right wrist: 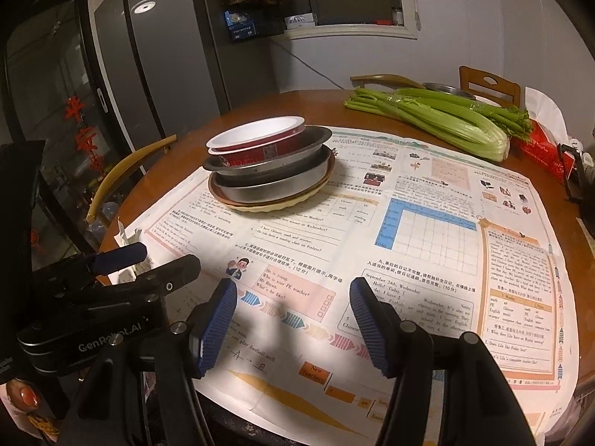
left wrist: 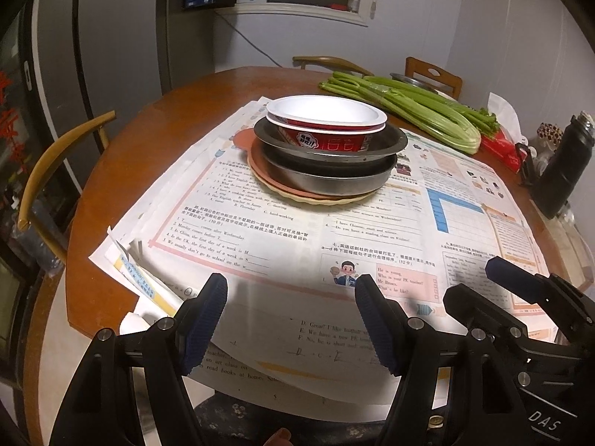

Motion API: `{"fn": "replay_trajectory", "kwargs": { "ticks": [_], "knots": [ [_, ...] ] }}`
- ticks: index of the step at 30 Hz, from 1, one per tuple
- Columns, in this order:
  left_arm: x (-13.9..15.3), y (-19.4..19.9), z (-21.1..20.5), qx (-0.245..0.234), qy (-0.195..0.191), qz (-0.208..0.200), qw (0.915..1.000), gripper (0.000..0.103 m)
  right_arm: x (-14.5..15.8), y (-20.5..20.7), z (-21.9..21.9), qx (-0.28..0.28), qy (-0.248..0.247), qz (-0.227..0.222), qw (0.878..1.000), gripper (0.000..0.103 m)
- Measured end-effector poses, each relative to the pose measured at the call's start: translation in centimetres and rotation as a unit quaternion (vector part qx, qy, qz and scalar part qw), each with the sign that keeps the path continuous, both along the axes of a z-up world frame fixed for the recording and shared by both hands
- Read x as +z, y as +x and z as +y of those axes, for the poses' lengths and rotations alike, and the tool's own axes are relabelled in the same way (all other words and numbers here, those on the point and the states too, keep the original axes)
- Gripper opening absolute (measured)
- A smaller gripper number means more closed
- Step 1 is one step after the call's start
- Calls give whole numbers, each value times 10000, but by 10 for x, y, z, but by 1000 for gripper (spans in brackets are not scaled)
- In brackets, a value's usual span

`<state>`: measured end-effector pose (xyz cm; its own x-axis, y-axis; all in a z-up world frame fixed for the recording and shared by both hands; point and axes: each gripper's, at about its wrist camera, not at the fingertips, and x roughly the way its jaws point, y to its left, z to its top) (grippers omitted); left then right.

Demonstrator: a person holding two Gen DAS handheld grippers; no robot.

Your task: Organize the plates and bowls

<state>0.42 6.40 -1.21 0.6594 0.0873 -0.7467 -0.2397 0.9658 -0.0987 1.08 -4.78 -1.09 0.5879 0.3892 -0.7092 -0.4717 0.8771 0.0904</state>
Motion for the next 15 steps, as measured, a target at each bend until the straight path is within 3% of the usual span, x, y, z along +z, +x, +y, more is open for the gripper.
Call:
{"fn": "replay_trajectory", "kwargs": {
  "ticks": [15],
  "knots": [
    [1, -1, 2, -21, -63, -34, 10000, 73, -2, -1, 4, 32, -80, 39, 10000, 63]
  ]
}}
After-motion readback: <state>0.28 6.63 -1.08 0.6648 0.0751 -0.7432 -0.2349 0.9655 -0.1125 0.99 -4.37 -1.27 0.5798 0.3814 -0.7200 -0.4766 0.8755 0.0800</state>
